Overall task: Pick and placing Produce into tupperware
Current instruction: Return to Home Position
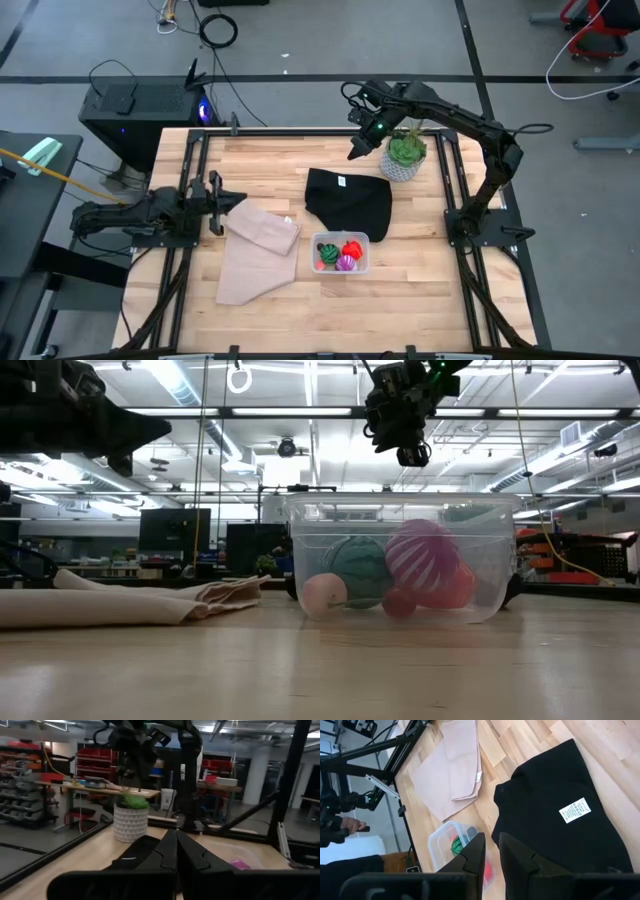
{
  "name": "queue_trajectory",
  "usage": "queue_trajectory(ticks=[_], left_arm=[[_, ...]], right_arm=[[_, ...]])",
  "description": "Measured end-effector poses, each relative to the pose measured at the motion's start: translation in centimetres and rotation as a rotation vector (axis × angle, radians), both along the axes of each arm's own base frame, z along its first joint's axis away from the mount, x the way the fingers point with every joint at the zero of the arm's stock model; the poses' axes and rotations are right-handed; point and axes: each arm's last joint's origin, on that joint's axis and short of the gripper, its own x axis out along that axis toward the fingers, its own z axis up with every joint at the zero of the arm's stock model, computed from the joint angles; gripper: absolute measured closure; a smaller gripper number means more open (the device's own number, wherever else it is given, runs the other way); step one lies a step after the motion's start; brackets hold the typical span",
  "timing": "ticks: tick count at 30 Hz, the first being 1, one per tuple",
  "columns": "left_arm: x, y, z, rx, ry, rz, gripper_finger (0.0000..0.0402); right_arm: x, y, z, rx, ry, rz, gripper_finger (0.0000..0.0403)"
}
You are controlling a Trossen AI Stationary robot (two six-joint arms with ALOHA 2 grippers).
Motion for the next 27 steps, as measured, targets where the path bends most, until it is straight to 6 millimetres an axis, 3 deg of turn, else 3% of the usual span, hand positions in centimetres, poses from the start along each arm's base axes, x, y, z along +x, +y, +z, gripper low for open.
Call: queue_trajectory(ticks=[10, 22, 27], left_arm=[[0.2, -0.5, -1.1, 0.001, 0.108, -0.165, 0.04], [0.2, -0.5, -1.2, -0.003, 0.124, -0.181, 0.0401], [0.2, -0.5, -1.2, -0.055, 0.119, -0.186, 0.0398]], right_arm=[[0.0, 0.0, 0.0, -0.004, -0.002, 0.005, 0.0341], [0.1, -0.1, 0.1, -0.027, -0.022, 0.021, 0.0342], [-0.5, 0.3, 0.9, -0.071, -0.055, 0.051, 0.0393]])
